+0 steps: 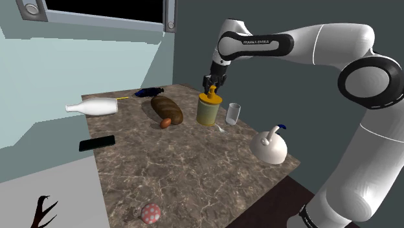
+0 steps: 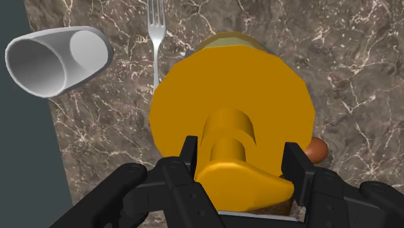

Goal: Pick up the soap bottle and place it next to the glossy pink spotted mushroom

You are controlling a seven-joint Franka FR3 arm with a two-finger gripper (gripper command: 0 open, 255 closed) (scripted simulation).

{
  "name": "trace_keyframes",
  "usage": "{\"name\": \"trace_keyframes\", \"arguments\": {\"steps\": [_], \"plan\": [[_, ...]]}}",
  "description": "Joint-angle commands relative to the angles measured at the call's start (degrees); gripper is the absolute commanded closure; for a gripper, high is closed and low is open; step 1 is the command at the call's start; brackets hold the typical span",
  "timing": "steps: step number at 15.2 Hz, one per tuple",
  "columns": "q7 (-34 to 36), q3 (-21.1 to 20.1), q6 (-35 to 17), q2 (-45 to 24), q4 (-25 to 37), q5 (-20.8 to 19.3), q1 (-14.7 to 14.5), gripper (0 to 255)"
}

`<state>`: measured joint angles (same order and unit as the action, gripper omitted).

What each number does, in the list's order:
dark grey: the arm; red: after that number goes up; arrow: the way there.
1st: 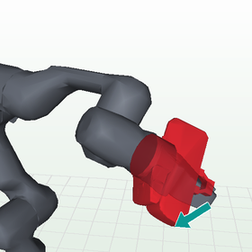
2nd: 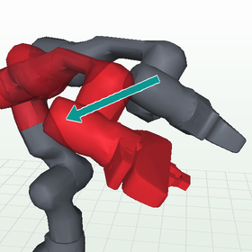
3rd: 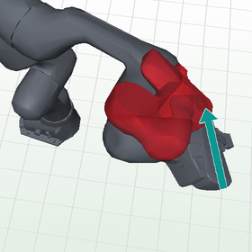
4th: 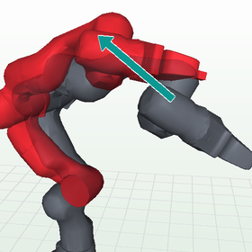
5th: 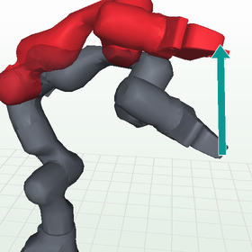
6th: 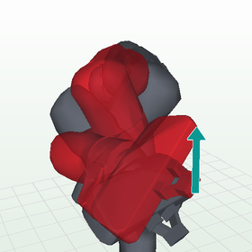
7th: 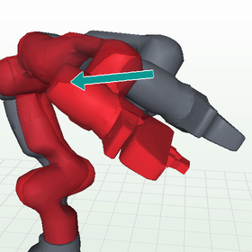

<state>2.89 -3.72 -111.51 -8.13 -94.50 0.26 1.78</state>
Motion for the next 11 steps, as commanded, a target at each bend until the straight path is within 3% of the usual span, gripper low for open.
{"name": "trace_keyframes", "arguments": {"steps": [1, 11], "plan": [[-0.1, 0.0, 1.6, -0.1, 1.7, 0.0, 0.0, 255], [0.1, 0.0, 9.7, -1.1, 10.8, -0.1, 0.0, 255]]}}
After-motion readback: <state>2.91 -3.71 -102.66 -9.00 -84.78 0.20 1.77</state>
